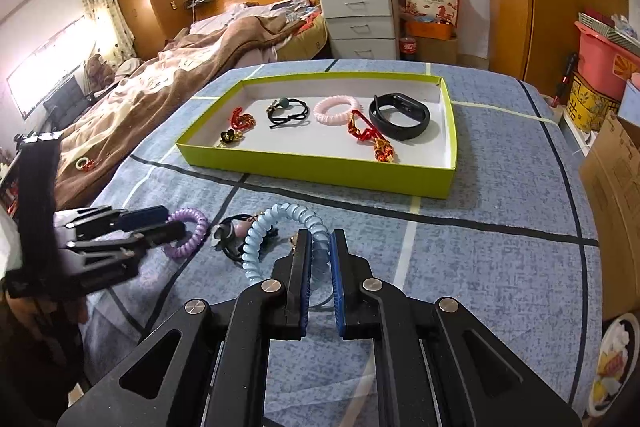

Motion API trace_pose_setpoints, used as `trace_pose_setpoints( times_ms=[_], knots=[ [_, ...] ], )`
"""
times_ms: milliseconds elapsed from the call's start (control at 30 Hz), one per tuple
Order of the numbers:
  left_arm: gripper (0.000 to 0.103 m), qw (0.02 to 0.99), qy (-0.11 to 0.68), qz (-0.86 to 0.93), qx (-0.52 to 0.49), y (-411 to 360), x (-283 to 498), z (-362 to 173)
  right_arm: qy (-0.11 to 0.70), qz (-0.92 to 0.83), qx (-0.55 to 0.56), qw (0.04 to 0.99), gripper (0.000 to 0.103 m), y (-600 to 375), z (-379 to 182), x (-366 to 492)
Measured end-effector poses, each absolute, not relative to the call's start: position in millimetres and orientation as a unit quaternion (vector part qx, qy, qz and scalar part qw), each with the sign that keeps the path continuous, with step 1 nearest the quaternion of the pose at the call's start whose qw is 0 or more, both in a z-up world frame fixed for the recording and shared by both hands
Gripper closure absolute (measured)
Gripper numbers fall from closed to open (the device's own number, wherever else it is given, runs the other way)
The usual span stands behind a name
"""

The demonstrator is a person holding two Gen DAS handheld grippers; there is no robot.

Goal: Organize jewelry
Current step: 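Lift both coiled ties and carry them over the green box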

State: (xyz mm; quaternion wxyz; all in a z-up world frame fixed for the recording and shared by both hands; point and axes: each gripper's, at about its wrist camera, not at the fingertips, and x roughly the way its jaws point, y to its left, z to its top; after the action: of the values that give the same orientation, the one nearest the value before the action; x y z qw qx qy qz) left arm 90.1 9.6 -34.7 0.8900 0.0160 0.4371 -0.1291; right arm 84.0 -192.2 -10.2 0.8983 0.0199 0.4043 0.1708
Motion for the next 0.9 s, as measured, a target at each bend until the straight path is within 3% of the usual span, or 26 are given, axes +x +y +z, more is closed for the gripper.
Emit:
trace_pose_setpoints(
  times_ms=[267,333,367,900],
  knots=[
    [0.067,0.890,0.435,-0.124,0.062,-3,92,-36,0.399,0.172,0.021,0.900,0.093,-191,-7,82],
    [0.089,0.889,0.434,-0.131,0.059,-4,93,-35,0.399,0.172,0.022,0.900,0.093,-191,-7,82],
    [0.092,0.889,0.433,-0.133,0.063,-5,92,-35,0.399,0.173,0.023,0.900,0.093,-191,-7,81],
    [0.093,0.899,0.413,-0.146,0.007,12,89,-20,0.397,0.165,0.035,0.902,0.093,-191,-4,80]
  ],
)
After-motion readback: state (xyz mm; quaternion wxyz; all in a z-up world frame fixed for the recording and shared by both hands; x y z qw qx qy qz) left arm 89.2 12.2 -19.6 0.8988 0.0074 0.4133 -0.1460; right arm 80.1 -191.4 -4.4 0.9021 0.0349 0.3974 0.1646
